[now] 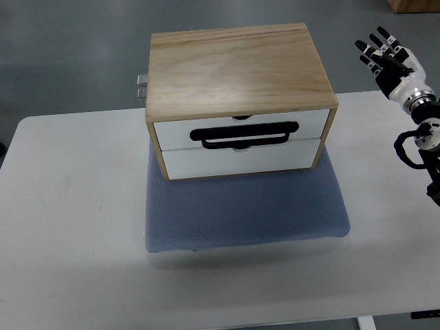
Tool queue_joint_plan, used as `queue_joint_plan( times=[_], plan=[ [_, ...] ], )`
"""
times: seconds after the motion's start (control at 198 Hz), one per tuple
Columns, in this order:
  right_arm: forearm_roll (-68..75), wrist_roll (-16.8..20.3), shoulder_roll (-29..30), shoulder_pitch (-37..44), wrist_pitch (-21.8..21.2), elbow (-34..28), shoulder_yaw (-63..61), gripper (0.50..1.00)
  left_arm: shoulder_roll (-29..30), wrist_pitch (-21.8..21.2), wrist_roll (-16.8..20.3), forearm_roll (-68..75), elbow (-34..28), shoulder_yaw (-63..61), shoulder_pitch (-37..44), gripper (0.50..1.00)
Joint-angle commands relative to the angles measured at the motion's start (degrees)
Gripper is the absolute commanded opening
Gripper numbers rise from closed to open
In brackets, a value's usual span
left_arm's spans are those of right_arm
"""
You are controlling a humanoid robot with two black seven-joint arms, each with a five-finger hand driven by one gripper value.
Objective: Open wood drawer with right hand
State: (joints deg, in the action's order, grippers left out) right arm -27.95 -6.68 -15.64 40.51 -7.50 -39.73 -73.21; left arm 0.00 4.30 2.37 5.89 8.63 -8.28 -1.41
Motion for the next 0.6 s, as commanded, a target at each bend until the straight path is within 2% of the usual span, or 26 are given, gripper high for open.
queue_joint_plan(
  times=[0.0,0.596],
  plan=[
    [0.0,0.0,0.2,0.0,-0.1,0.0,0.0,0.936,0.0,0.0,0.0,0.0,0.0,0.0,0.0,1.000],
    [0.0,0.0,-0.6,0.4,0.1,0.0,-0.3,0.936,0.0,0.0,0.0,0.1,0.0,0.0,0.0,1.000]
  ],
)
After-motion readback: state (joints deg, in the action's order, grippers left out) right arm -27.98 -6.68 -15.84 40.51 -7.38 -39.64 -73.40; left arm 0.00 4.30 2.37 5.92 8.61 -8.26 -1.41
